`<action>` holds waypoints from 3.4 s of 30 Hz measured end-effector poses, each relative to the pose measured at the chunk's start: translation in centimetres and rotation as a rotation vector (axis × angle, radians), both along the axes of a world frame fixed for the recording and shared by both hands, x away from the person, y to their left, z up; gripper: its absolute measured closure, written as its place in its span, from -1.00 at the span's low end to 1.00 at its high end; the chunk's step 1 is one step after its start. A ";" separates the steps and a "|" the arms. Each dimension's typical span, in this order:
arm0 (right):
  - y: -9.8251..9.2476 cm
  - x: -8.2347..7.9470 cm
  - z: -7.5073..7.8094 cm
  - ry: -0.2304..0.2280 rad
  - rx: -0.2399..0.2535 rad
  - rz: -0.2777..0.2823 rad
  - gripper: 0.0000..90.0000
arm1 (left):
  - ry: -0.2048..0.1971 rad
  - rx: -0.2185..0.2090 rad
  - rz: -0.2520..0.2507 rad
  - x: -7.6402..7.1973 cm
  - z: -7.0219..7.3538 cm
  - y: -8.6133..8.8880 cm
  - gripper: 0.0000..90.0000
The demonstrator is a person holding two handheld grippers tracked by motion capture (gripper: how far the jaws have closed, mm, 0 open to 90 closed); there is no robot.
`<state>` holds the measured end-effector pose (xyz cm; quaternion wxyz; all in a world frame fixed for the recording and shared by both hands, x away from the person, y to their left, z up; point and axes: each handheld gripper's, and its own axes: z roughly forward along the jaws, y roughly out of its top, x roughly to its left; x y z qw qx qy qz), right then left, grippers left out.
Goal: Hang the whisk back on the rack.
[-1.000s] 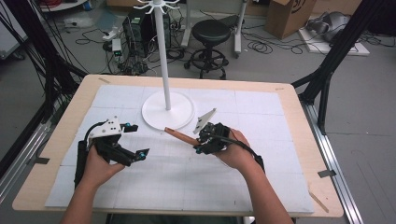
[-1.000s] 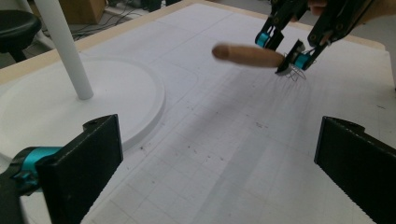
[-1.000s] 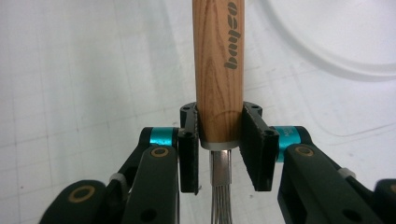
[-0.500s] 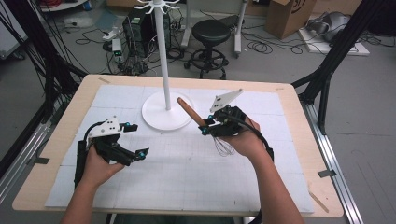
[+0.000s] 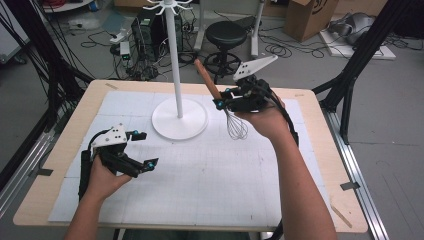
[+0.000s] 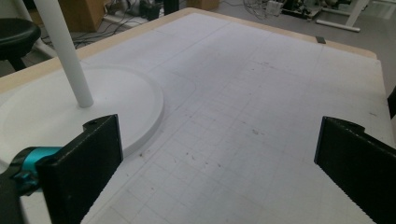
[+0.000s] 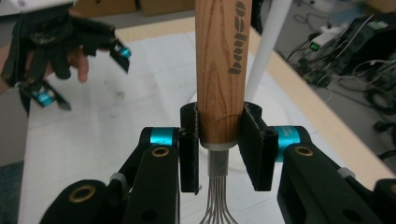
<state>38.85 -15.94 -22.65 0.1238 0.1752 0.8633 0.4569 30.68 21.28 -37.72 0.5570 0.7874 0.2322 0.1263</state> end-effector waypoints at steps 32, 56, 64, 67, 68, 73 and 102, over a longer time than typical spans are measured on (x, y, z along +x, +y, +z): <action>1.7 5.4 6.5 -0.032 0.032 -0.107 0.57 | 0.006 0.025 0.002 0.1 -0.2 -0.1 -0.96; 4.7 7.7 7.0 -0.047 -0.078 -0.151 0.57 | 0.008 0.005 0.017 0.2 -0.4 0.5 -0.96; 5.3 7.9 6.5 -0.038 -0.077 -0.151 0.57 | 0.008 0.005 0.014 0.1 -0.4 0.5 -0.96; 5.6 7.9 6.4 -0.048 -0.086 -0.155 0.57 | 0.007 0.000 0.014 0.2 -0.3 0.6 -0.96; 5.7 7.9 6.4 -0.043 -0.083 -0.158 0.57 | 0.008 0.004 0.014 0.2 -0.3 0.6 -0.96; 6.0 8.1 6.2 -0.047 -0.085 -0.156 0.57 | 0.012 0.011 0.007 0.1 -0.4 0.5 -0.96; 6.9 7.3 5.5 -0.084 -0.127 -0.116 -0.03 | 0.019 0.003 0.005 0.0 -0.6 0.7 -0.96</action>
